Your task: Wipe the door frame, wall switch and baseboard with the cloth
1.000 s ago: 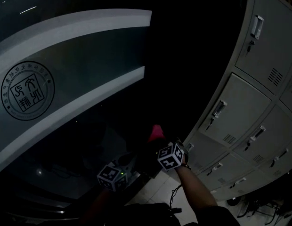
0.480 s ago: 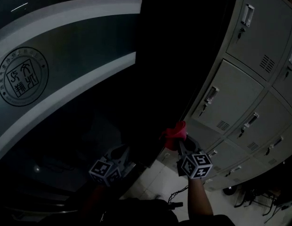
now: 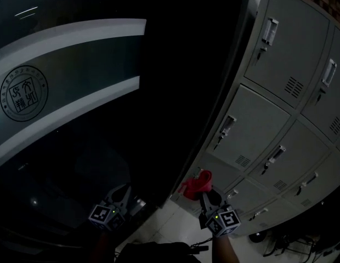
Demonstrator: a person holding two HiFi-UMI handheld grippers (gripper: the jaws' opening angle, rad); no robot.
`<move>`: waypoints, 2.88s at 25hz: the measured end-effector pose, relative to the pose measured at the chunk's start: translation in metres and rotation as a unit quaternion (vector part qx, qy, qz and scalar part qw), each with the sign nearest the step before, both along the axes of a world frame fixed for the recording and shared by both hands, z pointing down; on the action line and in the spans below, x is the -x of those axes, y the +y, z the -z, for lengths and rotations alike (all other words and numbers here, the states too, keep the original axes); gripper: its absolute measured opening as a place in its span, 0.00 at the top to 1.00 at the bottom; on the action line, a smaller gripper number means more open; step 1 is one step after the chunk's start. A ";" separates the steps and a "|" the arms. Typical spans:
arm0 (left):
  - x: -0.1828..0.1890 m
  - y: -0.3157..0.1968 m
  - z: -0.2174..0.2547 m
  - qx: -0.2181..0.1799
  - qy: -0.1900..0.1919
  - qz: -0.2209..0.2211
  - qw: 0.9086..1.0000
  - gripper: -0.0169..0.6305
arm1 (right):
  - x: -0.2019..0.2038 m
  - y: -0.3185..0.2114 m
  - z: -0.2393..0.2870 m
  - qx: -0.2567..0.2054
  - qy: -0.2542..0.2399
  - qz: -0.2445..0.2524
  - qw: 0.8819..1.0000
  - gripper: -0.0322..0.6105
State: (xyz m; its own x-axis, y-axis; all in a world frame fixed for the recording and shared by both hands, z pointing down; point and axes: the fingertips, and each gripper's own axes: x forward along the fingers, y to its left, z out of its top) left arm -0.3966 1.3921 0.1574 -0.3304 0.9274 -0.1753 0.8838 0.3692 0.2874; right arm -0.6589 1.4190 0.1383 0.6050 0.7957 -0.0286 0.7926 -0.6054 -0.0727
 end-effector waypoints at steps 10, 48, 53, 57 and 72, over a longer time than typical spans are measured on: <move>0.072 -0.028 0.025 0.029 0.011 -0.008 0.999 0.99 | 0.044 -0.010 0.004 0.018 0.008 0.037 0.999 0.86; -0.139 -0.776 0.014 -0.011 0.051 0.628 0.777 0.99 | -0.392 -0.564 0.012 -0.024 0.063 0.666 0.743 0.86; -0.137 -0.959 0.017 -0.016 0.041 0.727 0.685 0.99 | -0.469 -0.747 0.015 -0.048 0.054 0.761 0.645 0.86; -0.112 -1.084 -0.001 -0.011 0.010 0.816 0.578 0.99 | -0.508 -0.869 0.010 -0.044 0.031 0.827 0.560 0.86; -0.140 -1.260 -0.004 -0.018 -0.009 0.941 0.339 0.99 | -0.658 -1.137 -0.012 -0.066 0.012 0.936 0.346 0.86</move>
State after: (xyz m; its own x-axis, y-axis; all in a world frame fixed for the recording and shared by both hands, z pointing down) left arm -0.2562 0.1317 0.1618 0.8521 -0.5044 -0.1399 -0.4564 -0.8468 0.2731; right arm -0.0006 0.2824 0.1499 0.0651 -0.9938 -0.0903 -0.9806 -0.0470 -0.1903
